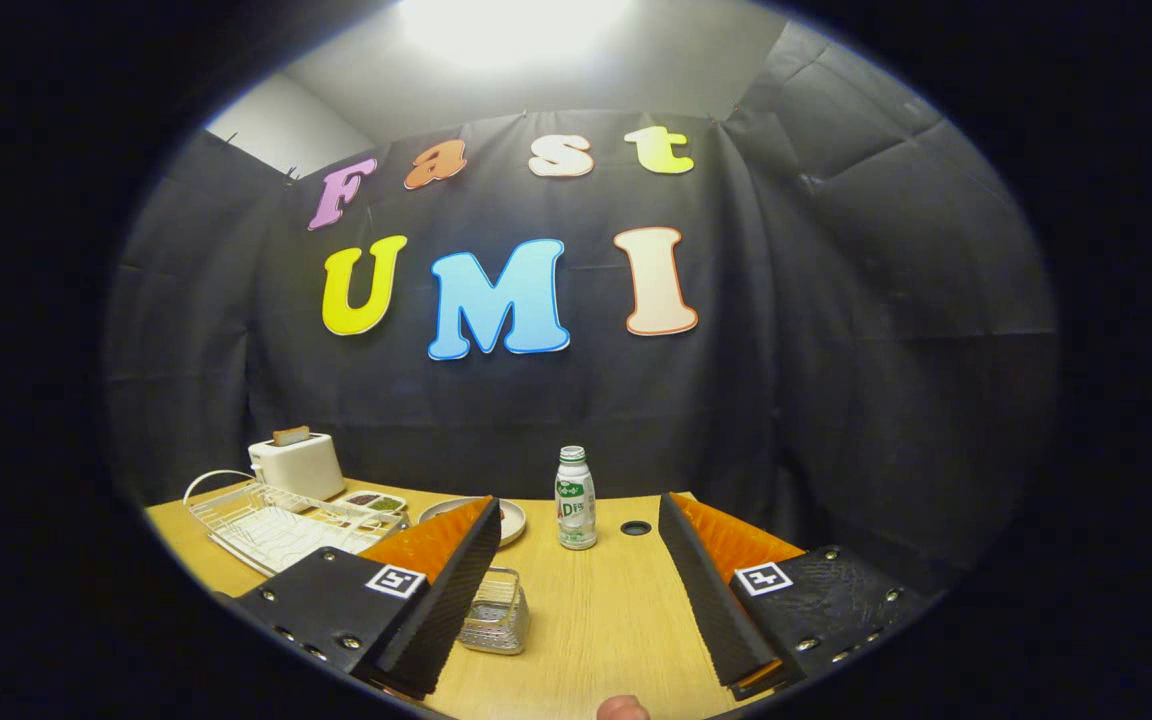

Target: Take the plate from the dish rack, then take the spoon from the basket and place it into the plate.

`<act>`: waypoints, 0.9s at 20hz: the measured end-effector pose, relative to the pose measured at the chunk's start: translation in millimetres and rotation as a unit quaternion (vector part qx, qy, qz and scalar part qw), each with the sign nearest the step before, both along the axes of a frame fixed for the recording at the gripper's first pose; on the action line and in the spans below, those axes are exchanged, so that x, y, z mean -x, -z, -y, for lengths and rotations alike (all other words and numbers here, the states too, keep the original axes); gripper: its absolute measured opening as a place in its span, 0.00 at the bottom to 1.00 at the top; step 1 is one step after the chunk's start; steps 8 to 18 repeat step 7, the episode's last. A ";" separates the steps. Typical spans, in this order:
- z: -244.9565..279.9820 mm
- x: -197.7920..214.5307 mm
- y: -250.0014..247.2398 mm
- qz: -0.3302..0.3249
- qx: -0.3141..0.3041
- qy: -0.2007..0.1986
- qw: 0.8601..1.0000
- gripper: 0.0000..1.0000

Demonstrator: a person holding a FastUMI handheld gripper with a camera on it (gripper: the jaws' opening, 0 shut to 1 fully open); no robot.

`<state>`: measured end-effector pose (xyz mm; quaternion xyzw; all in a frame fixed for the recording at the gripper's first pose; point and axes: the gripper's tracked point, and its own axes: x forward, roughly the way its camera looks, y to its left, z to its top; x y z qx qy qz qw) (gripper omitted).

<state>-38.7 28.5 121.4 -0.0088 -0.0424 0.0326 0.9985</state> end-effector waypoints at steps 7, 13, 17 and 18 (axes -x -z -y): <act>28.6 -33.9 93.1 -0.026 -0.043 0.003 0.999 0.97; 28.6 -33.9 93.1 -0.026 -0.043 0.003 0.999 0.97; 28.6 -33.9 93.1 -0.026 -0.043 0.003 0.999 0.97; 28.6 -33.9 93.1 -0.026 -0.043 0.003 0.999 0.97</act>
